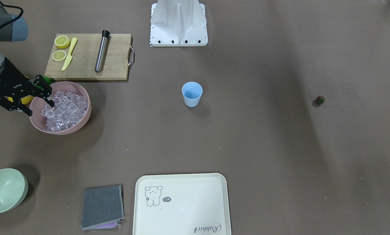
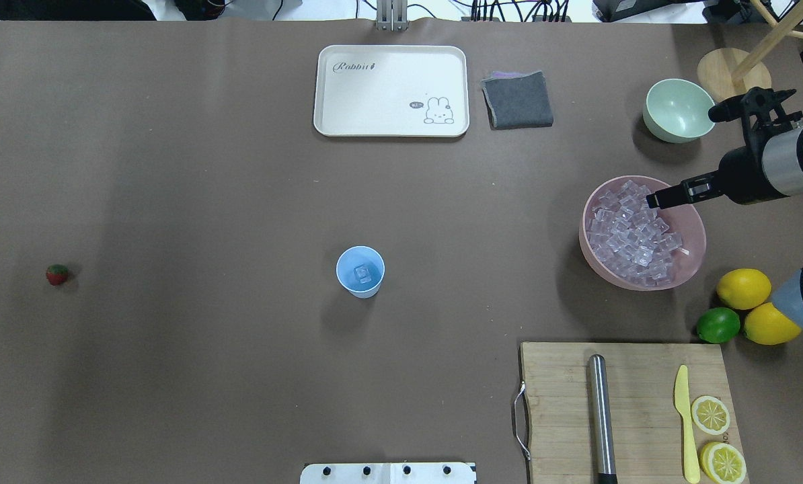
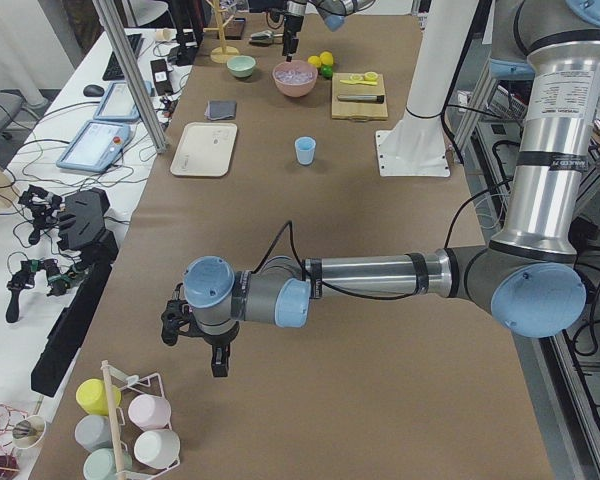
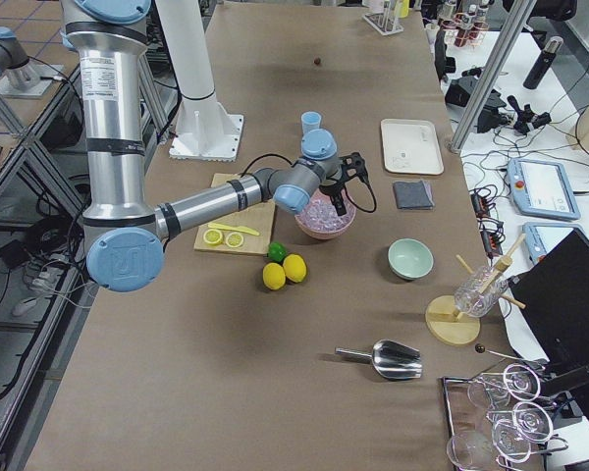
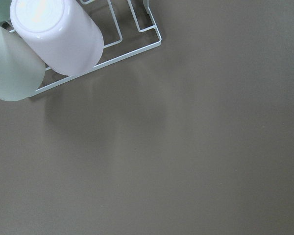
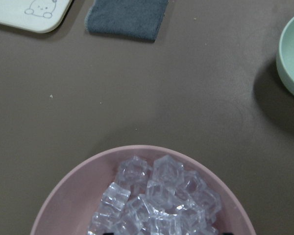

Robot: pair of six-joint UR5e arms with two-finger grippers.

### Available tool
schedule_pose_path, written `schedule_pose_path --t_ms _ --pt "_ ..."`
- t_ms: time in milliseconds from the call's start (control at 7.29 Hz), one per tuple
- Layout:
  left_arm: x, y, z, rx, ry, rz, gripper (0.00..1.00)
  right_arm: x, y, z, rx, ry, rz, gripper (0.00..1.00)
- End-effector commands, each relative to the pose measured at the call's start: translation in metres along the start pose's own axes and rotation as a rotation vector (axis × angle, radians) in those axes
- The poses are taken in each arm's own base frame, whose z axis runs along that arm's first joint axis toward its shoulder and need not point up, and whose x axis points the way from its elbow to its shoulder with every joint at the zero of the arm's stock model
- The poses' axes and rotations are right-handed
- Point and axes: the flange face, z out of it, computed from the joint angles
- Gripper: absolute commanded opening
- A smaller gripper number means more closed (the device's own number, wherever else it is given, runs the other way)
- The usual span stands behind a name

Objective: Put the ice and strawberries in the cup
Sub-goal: 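Lower the right gripper into the ice and grasp another cube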

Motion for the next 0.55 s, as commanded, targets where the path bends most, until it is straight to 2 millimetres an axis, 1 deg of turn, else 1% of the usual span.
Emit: schedule_pose_path --t_ms 0,275,412 --pt "0.004 -0.005 -0.003 0.017 0.001 0.017 0.98 -0.008 0.017 0.011 -0.035 -0.005 -0.012 0.8" --pt "0.002 -0.004 -0.006 0.034 -0.035 0.024 0.98 -0.019 0.025 0.018 -0.057 -0.02 -0.022 0.8" --pt "0.003 -0.005 -0.007 0.036 -0.035 0.026 0.98 -0.019 0.03 0.02 -0.064 -0.02 -0.023 0.81"
